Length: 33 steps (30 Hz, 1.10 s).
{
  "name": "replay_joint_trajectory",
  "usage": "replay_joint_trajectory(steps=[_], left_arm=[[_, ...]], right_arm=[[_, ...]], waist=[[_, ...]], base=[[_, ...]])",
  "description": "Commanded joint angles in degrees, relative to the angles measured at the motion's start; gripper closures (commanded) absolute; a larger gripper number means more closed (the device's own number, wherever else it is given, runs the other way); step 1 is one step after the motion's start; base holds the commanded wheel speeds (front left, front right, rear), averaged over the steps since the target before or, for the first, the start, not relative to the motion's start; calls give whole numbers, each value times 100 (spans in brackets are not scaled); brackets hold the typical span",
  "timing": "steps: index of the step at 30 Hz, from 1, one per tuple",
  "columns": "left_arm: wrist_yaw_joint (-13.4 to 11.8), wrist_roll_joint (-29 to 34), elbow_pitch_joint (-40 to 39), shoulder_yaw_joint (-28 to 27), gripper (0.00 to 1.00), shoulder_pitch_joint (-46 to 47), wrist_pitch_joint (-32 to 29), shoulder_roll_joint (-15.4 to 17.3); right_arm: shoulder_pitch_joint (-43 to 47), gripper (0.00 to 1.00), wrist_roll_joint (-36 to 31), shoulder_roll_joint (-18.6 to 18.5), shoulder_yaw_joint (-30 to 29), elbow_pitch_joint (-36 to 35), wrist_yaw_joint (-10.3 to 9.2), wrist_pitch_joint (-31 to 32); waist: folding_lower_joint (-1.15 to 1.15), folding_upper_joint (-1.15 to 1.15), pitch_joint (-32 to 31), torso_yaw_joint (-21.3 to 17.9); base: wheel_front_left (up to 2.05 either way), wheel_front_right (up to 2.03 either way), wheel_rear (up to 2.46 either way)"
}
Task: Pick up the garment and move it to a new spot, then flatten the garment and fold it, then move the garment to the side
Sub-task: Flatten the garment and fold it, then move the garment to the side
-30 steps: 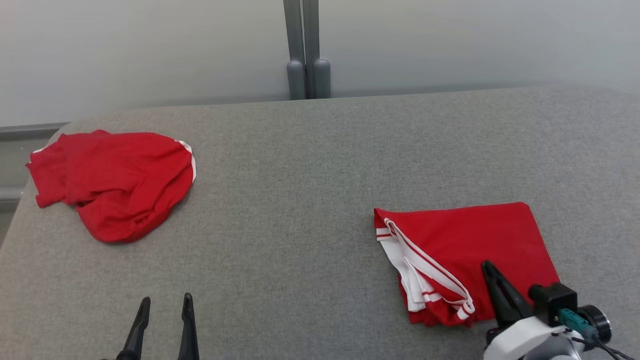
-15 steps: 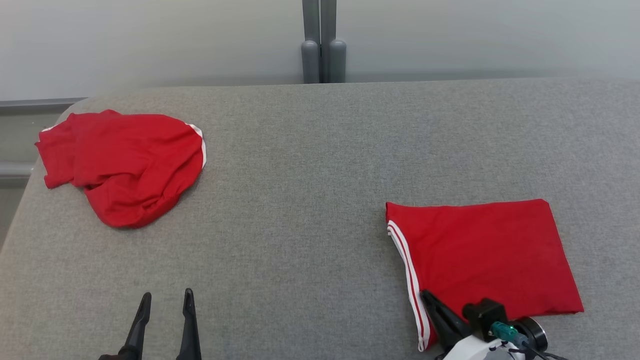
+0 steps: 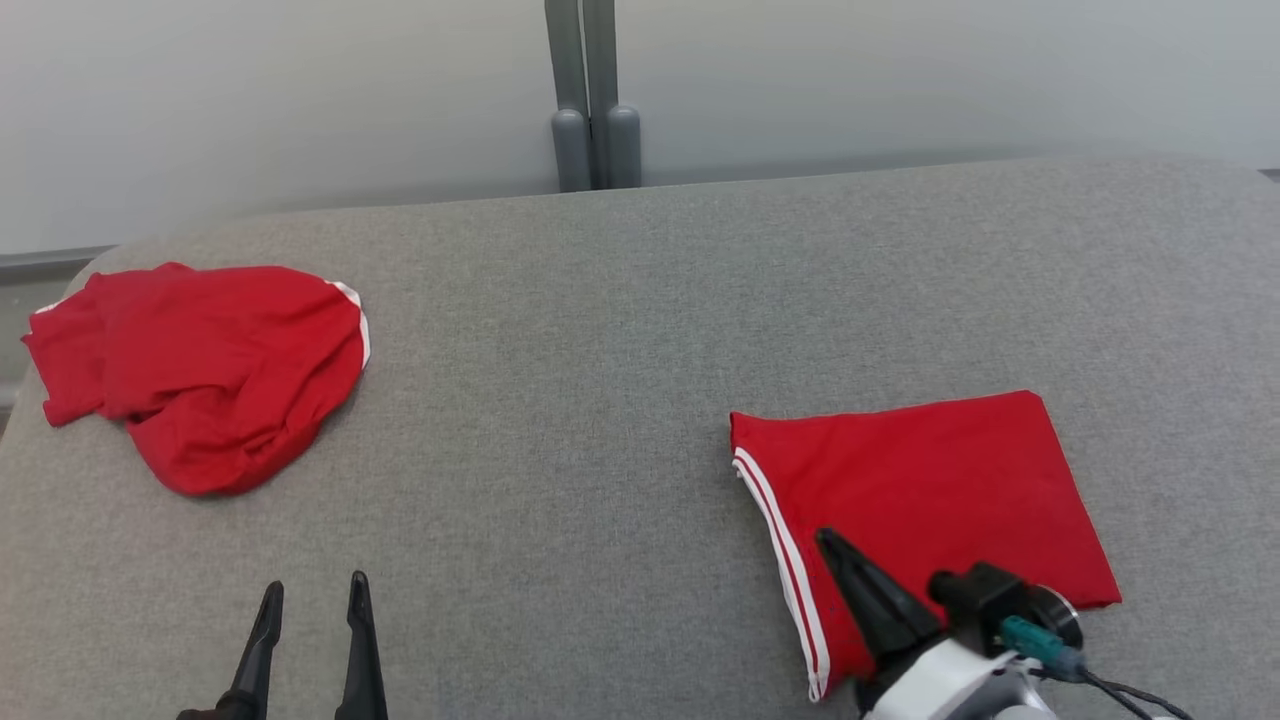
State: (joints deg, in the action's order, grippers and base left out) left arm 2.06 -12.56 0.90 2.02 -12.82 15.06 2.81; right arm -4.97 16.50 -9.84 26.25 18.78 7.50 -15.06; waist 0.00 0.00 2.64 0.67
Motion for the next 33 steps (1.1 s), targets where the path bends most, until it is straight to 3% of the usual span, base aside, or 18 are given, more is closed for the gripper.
replay_joint_trajectory(steps=[1,2,3,4,5,11,17,33], left_arm=[[22,8,-22,-50,0,-32,15,17],[36,15,-34,-78,0,-52,15,16],[30,21,-51,-81,0,-69,15,16],[19,26,-60,-85,0,-84,15,16],[21,32,-70,-92,0,-92,15,16],[110,-17,6,-27,0,-179,15,17],[132,-39,85,147,0,-219,16,18],[175,-7,108,93,0,-244,16,17]], right_arm=[[224,87,56,-91,-169,-286,-2,-15],[344,72,77,-162,-346,-542,-2,-15],[439,45,56,-231,-493,-724,-2,-15],[547,5,17,-297,-688,-928,-2,-15],[652,0,11,-332,-848,-1060,-2,-15],[1131,0,-152,-451,-2006,-1503,-2,-15],[1435,0,-268,-401,-2734,-1118,-2,-15],[1325,0,-251,-373,-2883,-869,-2,-15]], waist=[[0,0,-123,-113],[0,0,-157,-139],[0,0,-175,-155],[0,0,-195,-174],[0,0,-211,-189],[0,0,-300,-239],[0,0,-357,-164],[0,0,-312,-193]], base=[[0,0,0],[0,0,0],[0,0,0],[0,0,0],[0,0,0],[0,0,0],[0,0,0],[0,0,0]])
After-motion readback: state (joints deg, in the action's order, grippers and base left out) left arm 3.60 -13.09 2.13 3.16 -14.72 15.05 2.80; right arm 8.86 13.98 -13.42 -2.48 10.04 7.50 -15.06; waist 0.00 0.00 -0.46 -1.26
